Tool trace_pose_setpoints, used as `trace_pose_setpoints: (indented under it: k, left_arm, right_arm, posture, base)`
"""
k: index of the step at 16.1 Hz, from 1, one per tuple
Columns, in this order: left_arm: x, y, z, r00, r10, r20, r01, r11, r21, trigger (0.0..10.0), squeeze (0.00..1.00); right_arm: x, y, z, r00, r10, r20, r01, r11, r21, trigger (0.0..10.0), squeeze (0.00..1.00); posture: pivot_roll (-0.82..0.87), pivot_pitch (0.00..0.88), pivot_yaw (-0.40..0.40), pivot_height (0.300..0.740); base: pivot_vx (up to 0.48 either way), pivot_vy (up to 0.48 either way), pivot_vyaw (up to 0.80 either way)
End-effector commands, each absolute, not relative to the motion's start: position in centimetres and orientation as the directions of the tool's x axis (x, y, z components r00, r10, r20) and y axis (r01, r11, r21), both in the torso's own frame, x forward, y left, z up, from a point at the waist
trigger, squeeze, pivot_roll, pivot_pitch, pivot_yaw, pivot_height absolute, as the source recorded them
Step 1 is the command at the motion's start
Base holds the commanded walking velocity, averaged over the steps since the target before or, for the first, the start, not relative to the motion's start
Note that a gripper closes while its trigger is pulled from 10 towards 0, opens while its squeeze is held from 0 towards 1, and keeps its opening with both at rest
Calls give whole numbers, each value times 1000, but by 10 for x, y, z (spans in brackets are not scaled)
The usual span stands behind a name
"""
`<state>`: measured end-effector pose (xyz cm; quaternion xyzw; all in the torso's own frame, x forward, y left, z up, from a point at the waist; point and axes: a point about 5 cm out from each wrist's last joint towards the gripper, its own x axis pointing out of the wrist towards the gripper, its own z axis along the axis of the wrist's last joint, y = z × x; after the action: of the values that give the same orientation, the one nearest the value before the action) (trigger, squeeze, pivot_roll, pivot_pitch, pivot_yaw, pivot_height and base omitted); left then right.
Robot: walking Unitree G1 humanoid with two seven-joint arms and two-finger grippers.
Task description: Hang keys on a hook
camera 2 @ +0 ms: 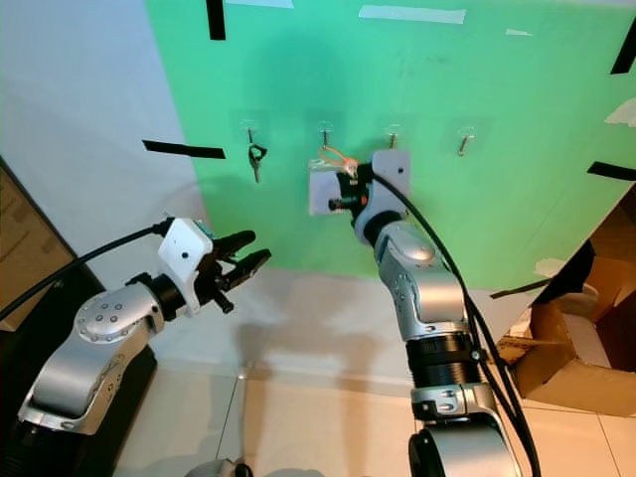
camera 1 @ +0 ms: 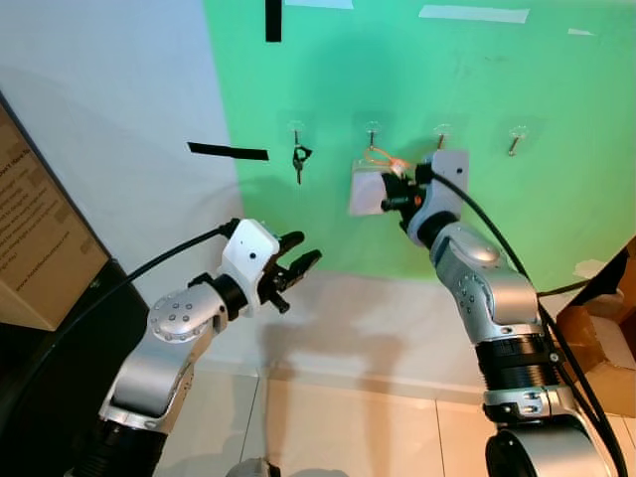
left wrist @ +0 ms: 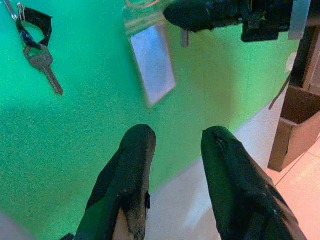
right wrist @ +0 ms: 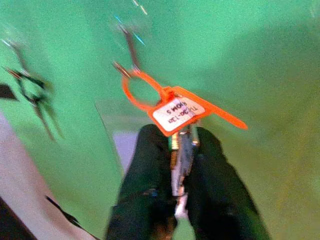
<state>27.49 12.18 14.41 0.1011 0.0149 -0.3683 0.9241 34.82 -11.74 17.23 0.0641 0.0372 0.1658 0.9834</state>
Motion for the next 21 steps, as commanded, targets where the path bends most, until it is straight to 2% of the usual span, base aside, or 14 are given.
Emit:
trace_pose_setpoints:
  k: [1,6,11,12,13,15,16,17,18,20,21]
  left_arm:
    - [277,123,151,729,-680,-73,680,710,183,10000,0]
    - [276,123,155,736,-676,-34,674,727,134,10000,0]
    - [277,121,155,735,-677,-27,675,729,114,10000,0]
    - [277,123,152,746,-665,-45,665,738,116,10000,0]
    - [277,129,145,777,-625,-76,630,768,113,10000,0]
    - [276,142,134,844,-525,-112,535,838,105,10000,0]
    - [272,152,124,888,-440,-138,452,888,82,10000,325]
    - [267,158,117,908,-386,-161,401,913,72,10000,1000]
    - [259,164,110,928,-330,-170,344,937,58,10000,1000]
    - [246,174,105,956,-239,-168,252,965,64,10000,1000]
    - [244,174,105,959,-229,-167,242,968,67,10000,1000]
  right_arm:
    - [348,-115,180,939,343,-20,-338,931,136,10000,1000]
    - [339,-116,179,916,401,3,-393,898,198,10000,1000]
    - [323,-120,156,917,394,-57,-383,912,143,10000,1000]
    - [316,-122,149,912,400,-91,-387,912,134,10000,1000]
    - [305,-123,143,894,437,-101,-432,899,66,10000,1000]
    - [285,-128,131,886,444,-131,-446,895,15,10000,1000]
    - [273,-130,125,893,433,-120,-437,899,-8,10000,1000]
    - [267,-134,120,910,396,-125,-398,917,7,10000,1000]
    - [261,-140,113,925,347,-157,-350,937,5,10000,1000]
    - [252,-144,108,932,313,-183,-282,943,180,10000,1000]
    - [250,-145,107,932,313,-184,-281,942,181,10000,1000]
  posture:
    - [-21,0,49,740]
    - [-23,0,48,740]
    - [-35,0,53,740]
    - [-37,0,46,740]
    - [-39,0,43,740]
    - [-50,0,32,740]
    - [-55,0,27,740]
    - [-57,0,19,740]
    - [-53,0,4,740]
    - [-36,0,-38,740]
    - [-33,0,-42,740]
  base:
    - [0,0,0]
    - [0,0,0]
    - [0,0,0]
    - [0,0,0]
    - [0,0,0]
    - [0,0,800]
    - [0,0,800]
    - [0,0,800]
    - [0,0,800]
    - [0,0,800]
    - [0,0,800]
